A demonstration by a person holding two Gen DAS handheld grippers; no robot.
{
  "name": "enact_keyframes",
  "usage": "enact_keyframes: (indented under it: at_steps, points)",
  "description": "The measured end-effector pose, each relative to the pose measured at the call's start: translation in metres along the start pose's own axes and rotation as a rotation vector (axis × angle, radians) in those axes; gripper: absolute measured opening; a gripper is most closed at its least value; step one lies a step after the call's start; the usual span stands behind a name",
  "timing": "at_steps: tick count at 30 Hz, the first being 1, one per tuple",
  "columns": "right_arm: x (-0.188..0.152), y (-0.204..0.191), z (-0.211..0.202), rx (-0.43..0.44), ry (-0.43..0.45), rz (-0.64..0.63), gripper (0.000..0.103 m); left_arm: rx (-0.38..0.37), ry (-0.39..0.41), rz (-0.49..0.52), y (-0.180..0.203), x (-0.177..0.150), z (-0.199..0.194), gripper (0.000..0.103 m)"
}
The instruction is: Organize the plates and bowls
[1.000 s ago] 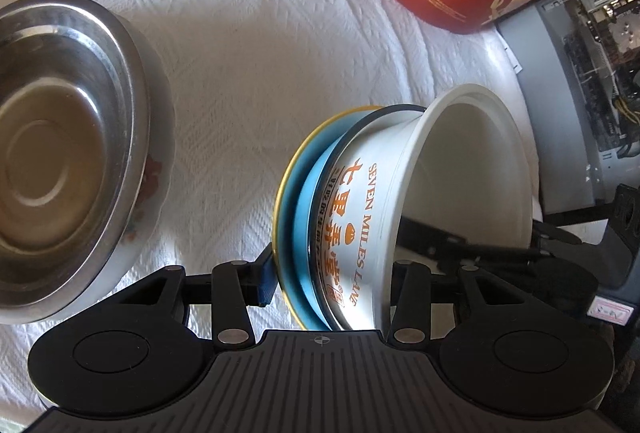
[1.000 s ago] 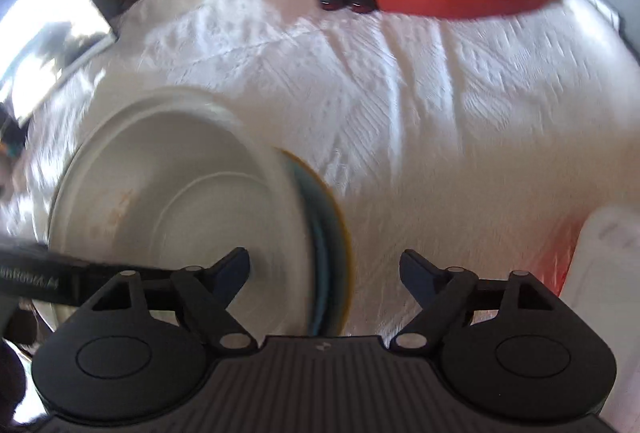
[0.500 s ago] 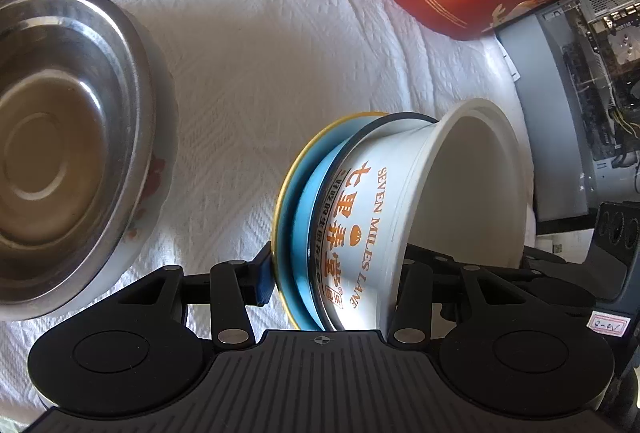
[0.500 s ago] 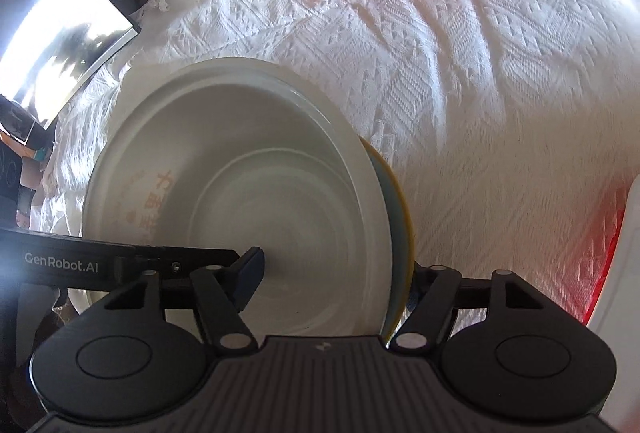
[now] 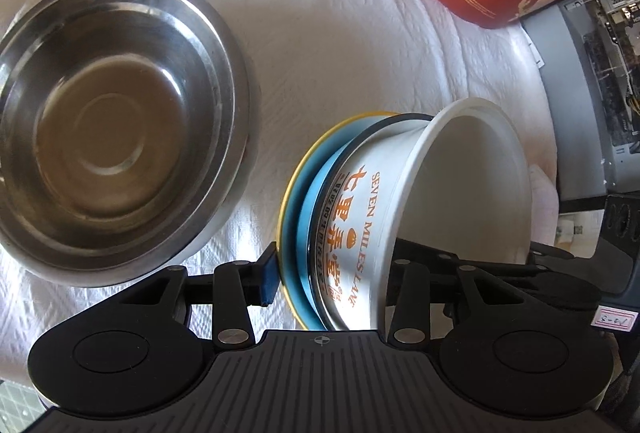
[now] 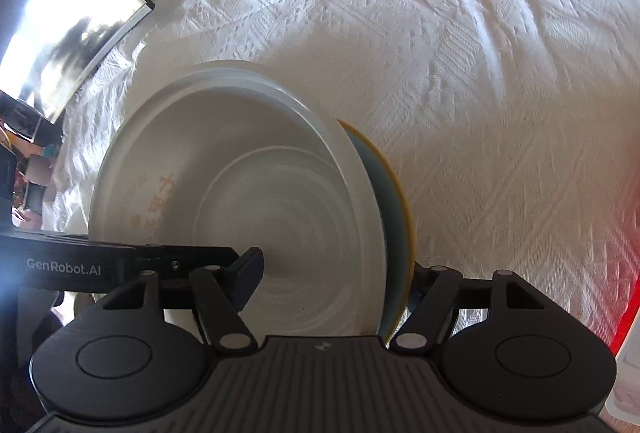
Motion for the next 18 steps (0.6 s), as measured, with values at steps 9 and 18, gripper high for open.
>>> enact_keyframes:
  at_steps: [9, 18]
  points:
    - [0.001, 0.0024, -0.0002, -0.007, 0.016, 0.041, 0.075, 0.034, 0.009, 0.041, 0.004, -0.0002, -0.0051, 0.046]
    - [-0.0023, 0.0034, -0.001, -0.011, 0.028, 0.048, 0.074, 0.061, 0.018, 0.089, 0.0092, 0.0, -0.0014, 0.048]
Point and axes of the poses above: each gripper's, at about its wrist camera, not at the fingertips, and z roughly the way its jaws point, y to its right, x to its top, the point moved 8 cm from there along z, roughly the way its jaws point, and after that the axes turned 4 degrees about y, right-handed, at the moved point
